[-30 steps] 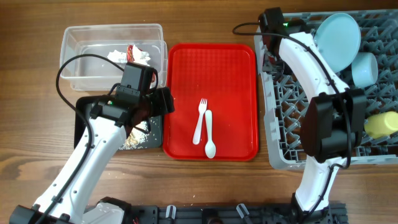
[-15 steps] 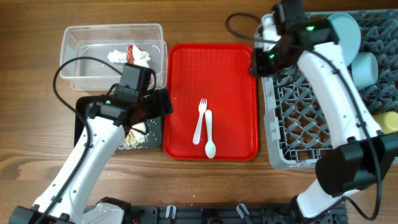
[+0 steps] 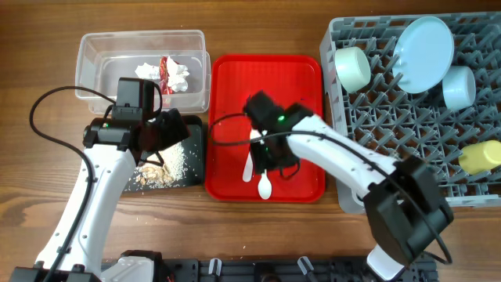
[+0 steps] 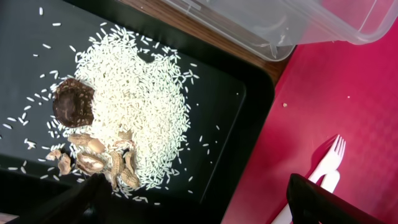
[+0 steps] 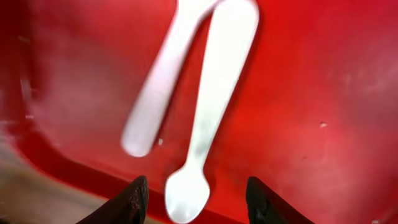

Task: Sort waste into correct bins and load items into the dishwasher rack
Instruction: 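Reach the right gripper to the white spoon and grasp it, then carry the spoon with the right gripper and stand it in the rack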

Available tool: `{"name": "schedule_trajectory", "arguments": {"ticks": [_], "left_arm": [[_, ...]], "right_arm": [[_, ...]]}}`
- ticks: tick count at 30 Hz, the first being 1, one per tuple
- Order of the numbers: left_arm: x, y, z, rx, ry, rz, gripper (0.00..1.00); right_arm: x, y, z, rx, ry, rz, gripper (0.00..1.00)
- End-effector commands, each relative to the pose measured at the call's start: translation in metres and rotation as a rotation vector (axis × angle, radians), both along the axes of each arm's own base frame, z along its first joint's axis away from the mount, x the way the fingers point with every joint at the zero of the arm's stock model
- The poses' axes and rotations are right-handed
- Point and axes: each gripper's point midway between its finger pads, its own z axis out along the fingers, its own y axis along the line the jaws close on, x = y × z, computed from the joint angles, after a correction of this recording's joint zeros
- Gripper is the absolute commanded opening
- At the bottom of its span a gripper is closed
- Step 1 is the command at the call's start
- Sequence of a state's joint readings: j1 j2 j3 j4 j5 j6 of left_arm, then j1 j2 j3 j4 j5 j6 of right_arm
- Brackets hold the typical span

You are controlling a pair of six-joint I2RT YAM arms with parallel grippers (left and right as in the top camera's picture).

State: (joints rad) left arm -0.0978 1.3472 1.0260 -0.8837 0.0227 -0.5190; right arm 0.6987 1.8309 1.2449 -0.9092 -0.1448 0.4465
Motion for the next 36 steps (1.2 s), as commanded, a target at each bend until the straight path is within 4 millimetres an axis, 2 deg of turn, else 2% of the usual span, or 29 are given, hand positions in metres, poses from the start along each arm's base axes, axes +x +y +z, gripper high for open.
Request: {"name": "schedule_trajectory", "arguments": {"ticks": [1, 6, 9, 12, 17, 20, 22, 25, 30, 31, 33, 36], "left_arm": [[0.000, 0.003, 0.005, 0.005, -0.017, 0.022, 0.91], [-0.001, -0.001, 0.005, -0.019, -0.015, 0.012, 0.92], [-0.001, -0.001, 0.005, -0.019, -0.015, 0.012, 0.92], [-0.001, -0.001, 0.005, -0.019, -0.015, 0.012, 0.92], [0.000, -0.001, 0.005, -0.019, -0.015, 0.012, 0.92], [0.000, -0.001, 0.005, -0.019, -0.015, 0.012, 0.92], [0.000, -0.001, 0.005, -0.019, -0.015, 0.012, 0.92], [0.000, -0.001, 0.005, -0.019, -0.015, 0.012, 0.92], [0.000, -0.001, 0.005, -0.019, -0.016, 0.012, 0.93], [0.000, -0.001, 0.005, -0.019, -0.016, 0.012, 0.92], [0.000, -0.001, 0.005, -0.019, -0.017, 0.012, 0.93], [0.000, -0.001, 0.005, -0.019, -0.019, 0.012, 0.93]], "right_arm": [[0.003, -0.006, -0.023, -0.065, 0.001, -0.041, 0.52], [0.001, -0.010, -0.049, -0.113, 0.043, -0.048, 0.52], [0.000, -0.016, -0.056, -0.147, 0.050, -0.050, 0.51], [0.001, -0.024, -0.056, -0.187, 0.040, -0.058, 0.34], [0.006, -0.038, -0.055, -0.210, 0.053, -0.108, 0.14], [0.011, -0.045, -0.054, -0.201, 0.058, -0.111, 0.04], [0.015, -0.048, -0.048, -0.193, 0.049, -0.094, 0.04], [0.028, -0.053, -0.019, -0.160, 0.003, -0.100, 0.04], [0.057, -0.073, 0.061, -0.056, -0.179, -0.051, 0.04], [0.061, -0.083, 0.078, -0.042, -0.224, -0.034, 0.04], [0.066, -0.110, 0.099, -0.058, -0.282, -0.064, 0.04], [0.069, -0.149, 0.109, -0.107, -0.293, -0.139, 0.04]]}}
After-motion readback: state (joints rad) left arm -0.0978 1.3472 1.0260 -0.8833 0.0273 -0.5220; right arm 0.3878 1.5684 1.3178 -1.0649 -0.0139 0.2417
